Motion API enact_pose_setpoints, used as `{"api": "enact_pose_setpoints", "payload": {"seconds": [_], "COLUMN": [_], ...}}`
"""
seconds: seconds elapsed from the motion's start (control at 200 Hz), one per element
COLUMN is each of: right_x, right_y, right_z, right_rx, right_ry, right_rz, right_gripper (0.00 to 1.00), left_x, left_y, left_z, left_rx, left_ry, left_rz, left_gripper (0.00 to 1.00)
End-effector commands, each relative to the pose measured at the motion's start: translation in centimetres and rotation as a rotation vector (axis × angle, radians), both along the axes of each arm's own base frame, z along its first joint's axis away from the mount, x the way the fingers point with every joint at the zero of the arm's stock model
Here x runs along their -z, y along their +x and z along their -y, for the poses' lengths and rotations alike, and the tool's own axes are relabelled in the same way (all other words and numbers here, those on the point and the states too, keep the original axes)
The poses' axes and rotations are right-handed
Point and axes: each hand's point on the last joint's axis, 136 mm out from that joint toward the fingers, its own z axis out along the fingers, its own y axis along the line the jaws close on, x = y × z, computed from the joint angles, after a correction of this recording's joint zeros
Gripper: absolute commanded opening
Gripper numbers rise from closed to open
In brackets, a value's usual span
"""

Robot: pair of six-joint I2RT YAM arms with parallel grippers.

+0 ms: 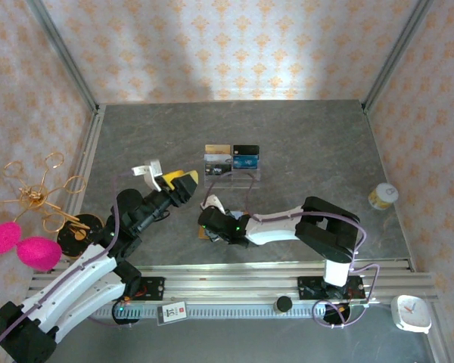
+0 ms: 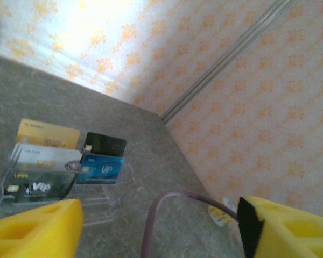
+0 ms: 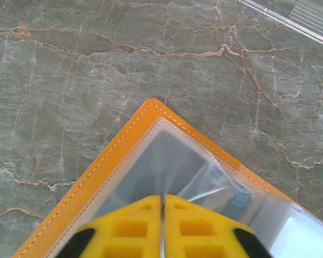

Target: Take the credit cards out of the card holder

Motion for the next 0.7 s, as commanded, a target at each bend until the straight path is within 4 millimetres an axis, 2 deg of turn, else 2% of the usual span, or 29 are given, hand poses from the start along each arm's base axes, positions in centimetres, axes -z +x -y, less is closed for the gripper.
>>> {"api": "enact_pose_setpoints", "payload": {"seconds": [0.0, 0.08, 0.17, 0.335, 0.46, 0.696], "right_x": [1.0, -0.6, -2.2, -4.7, -5.5, -5.3], "right_y": [-1.2, -1.1, -1.1, -1.2, -1.2, -1.0], "right_z": [1.7, 1.1, 0.9, 1.0, 1.4, 2.5], "right_rx": [-0.008, -0.016, -0.012, 0.024, 0.056, 0.126], "right_ry": [-0.025, 0.056, 0.152, 0.32, 0.368, 0.393], "right_rz": [-0.039, -0.019, -0.01, -0.024, -0.032, -0.037], "right_gripper": [0.0, 0.0, 0.0, 0.0, 0.0, 0.0], "left_x": [3.2, 5.3, 8.1, 13.2, 16.0, 19.1], "left_y": [0.0, 0.0, -0.3, -1.4, -2.3, -3.8], "left_z": [0.0, -0.1, -0.5, -0.2, 0.4, 3.4], "left_rx": [0.007, -0.003, -0.018, 0.0, -0.003, 0.076], "left_ry": [0.029, 0.049, 0.048, 0.041, 0.113, 0.217], "left_rz": [-0.1, -0.165, -0.234, -0.361, -0.432, -0.506], "left_gripper": [0.63, 0.47, 0.33, 0.21, 0.01, 0.0]}}
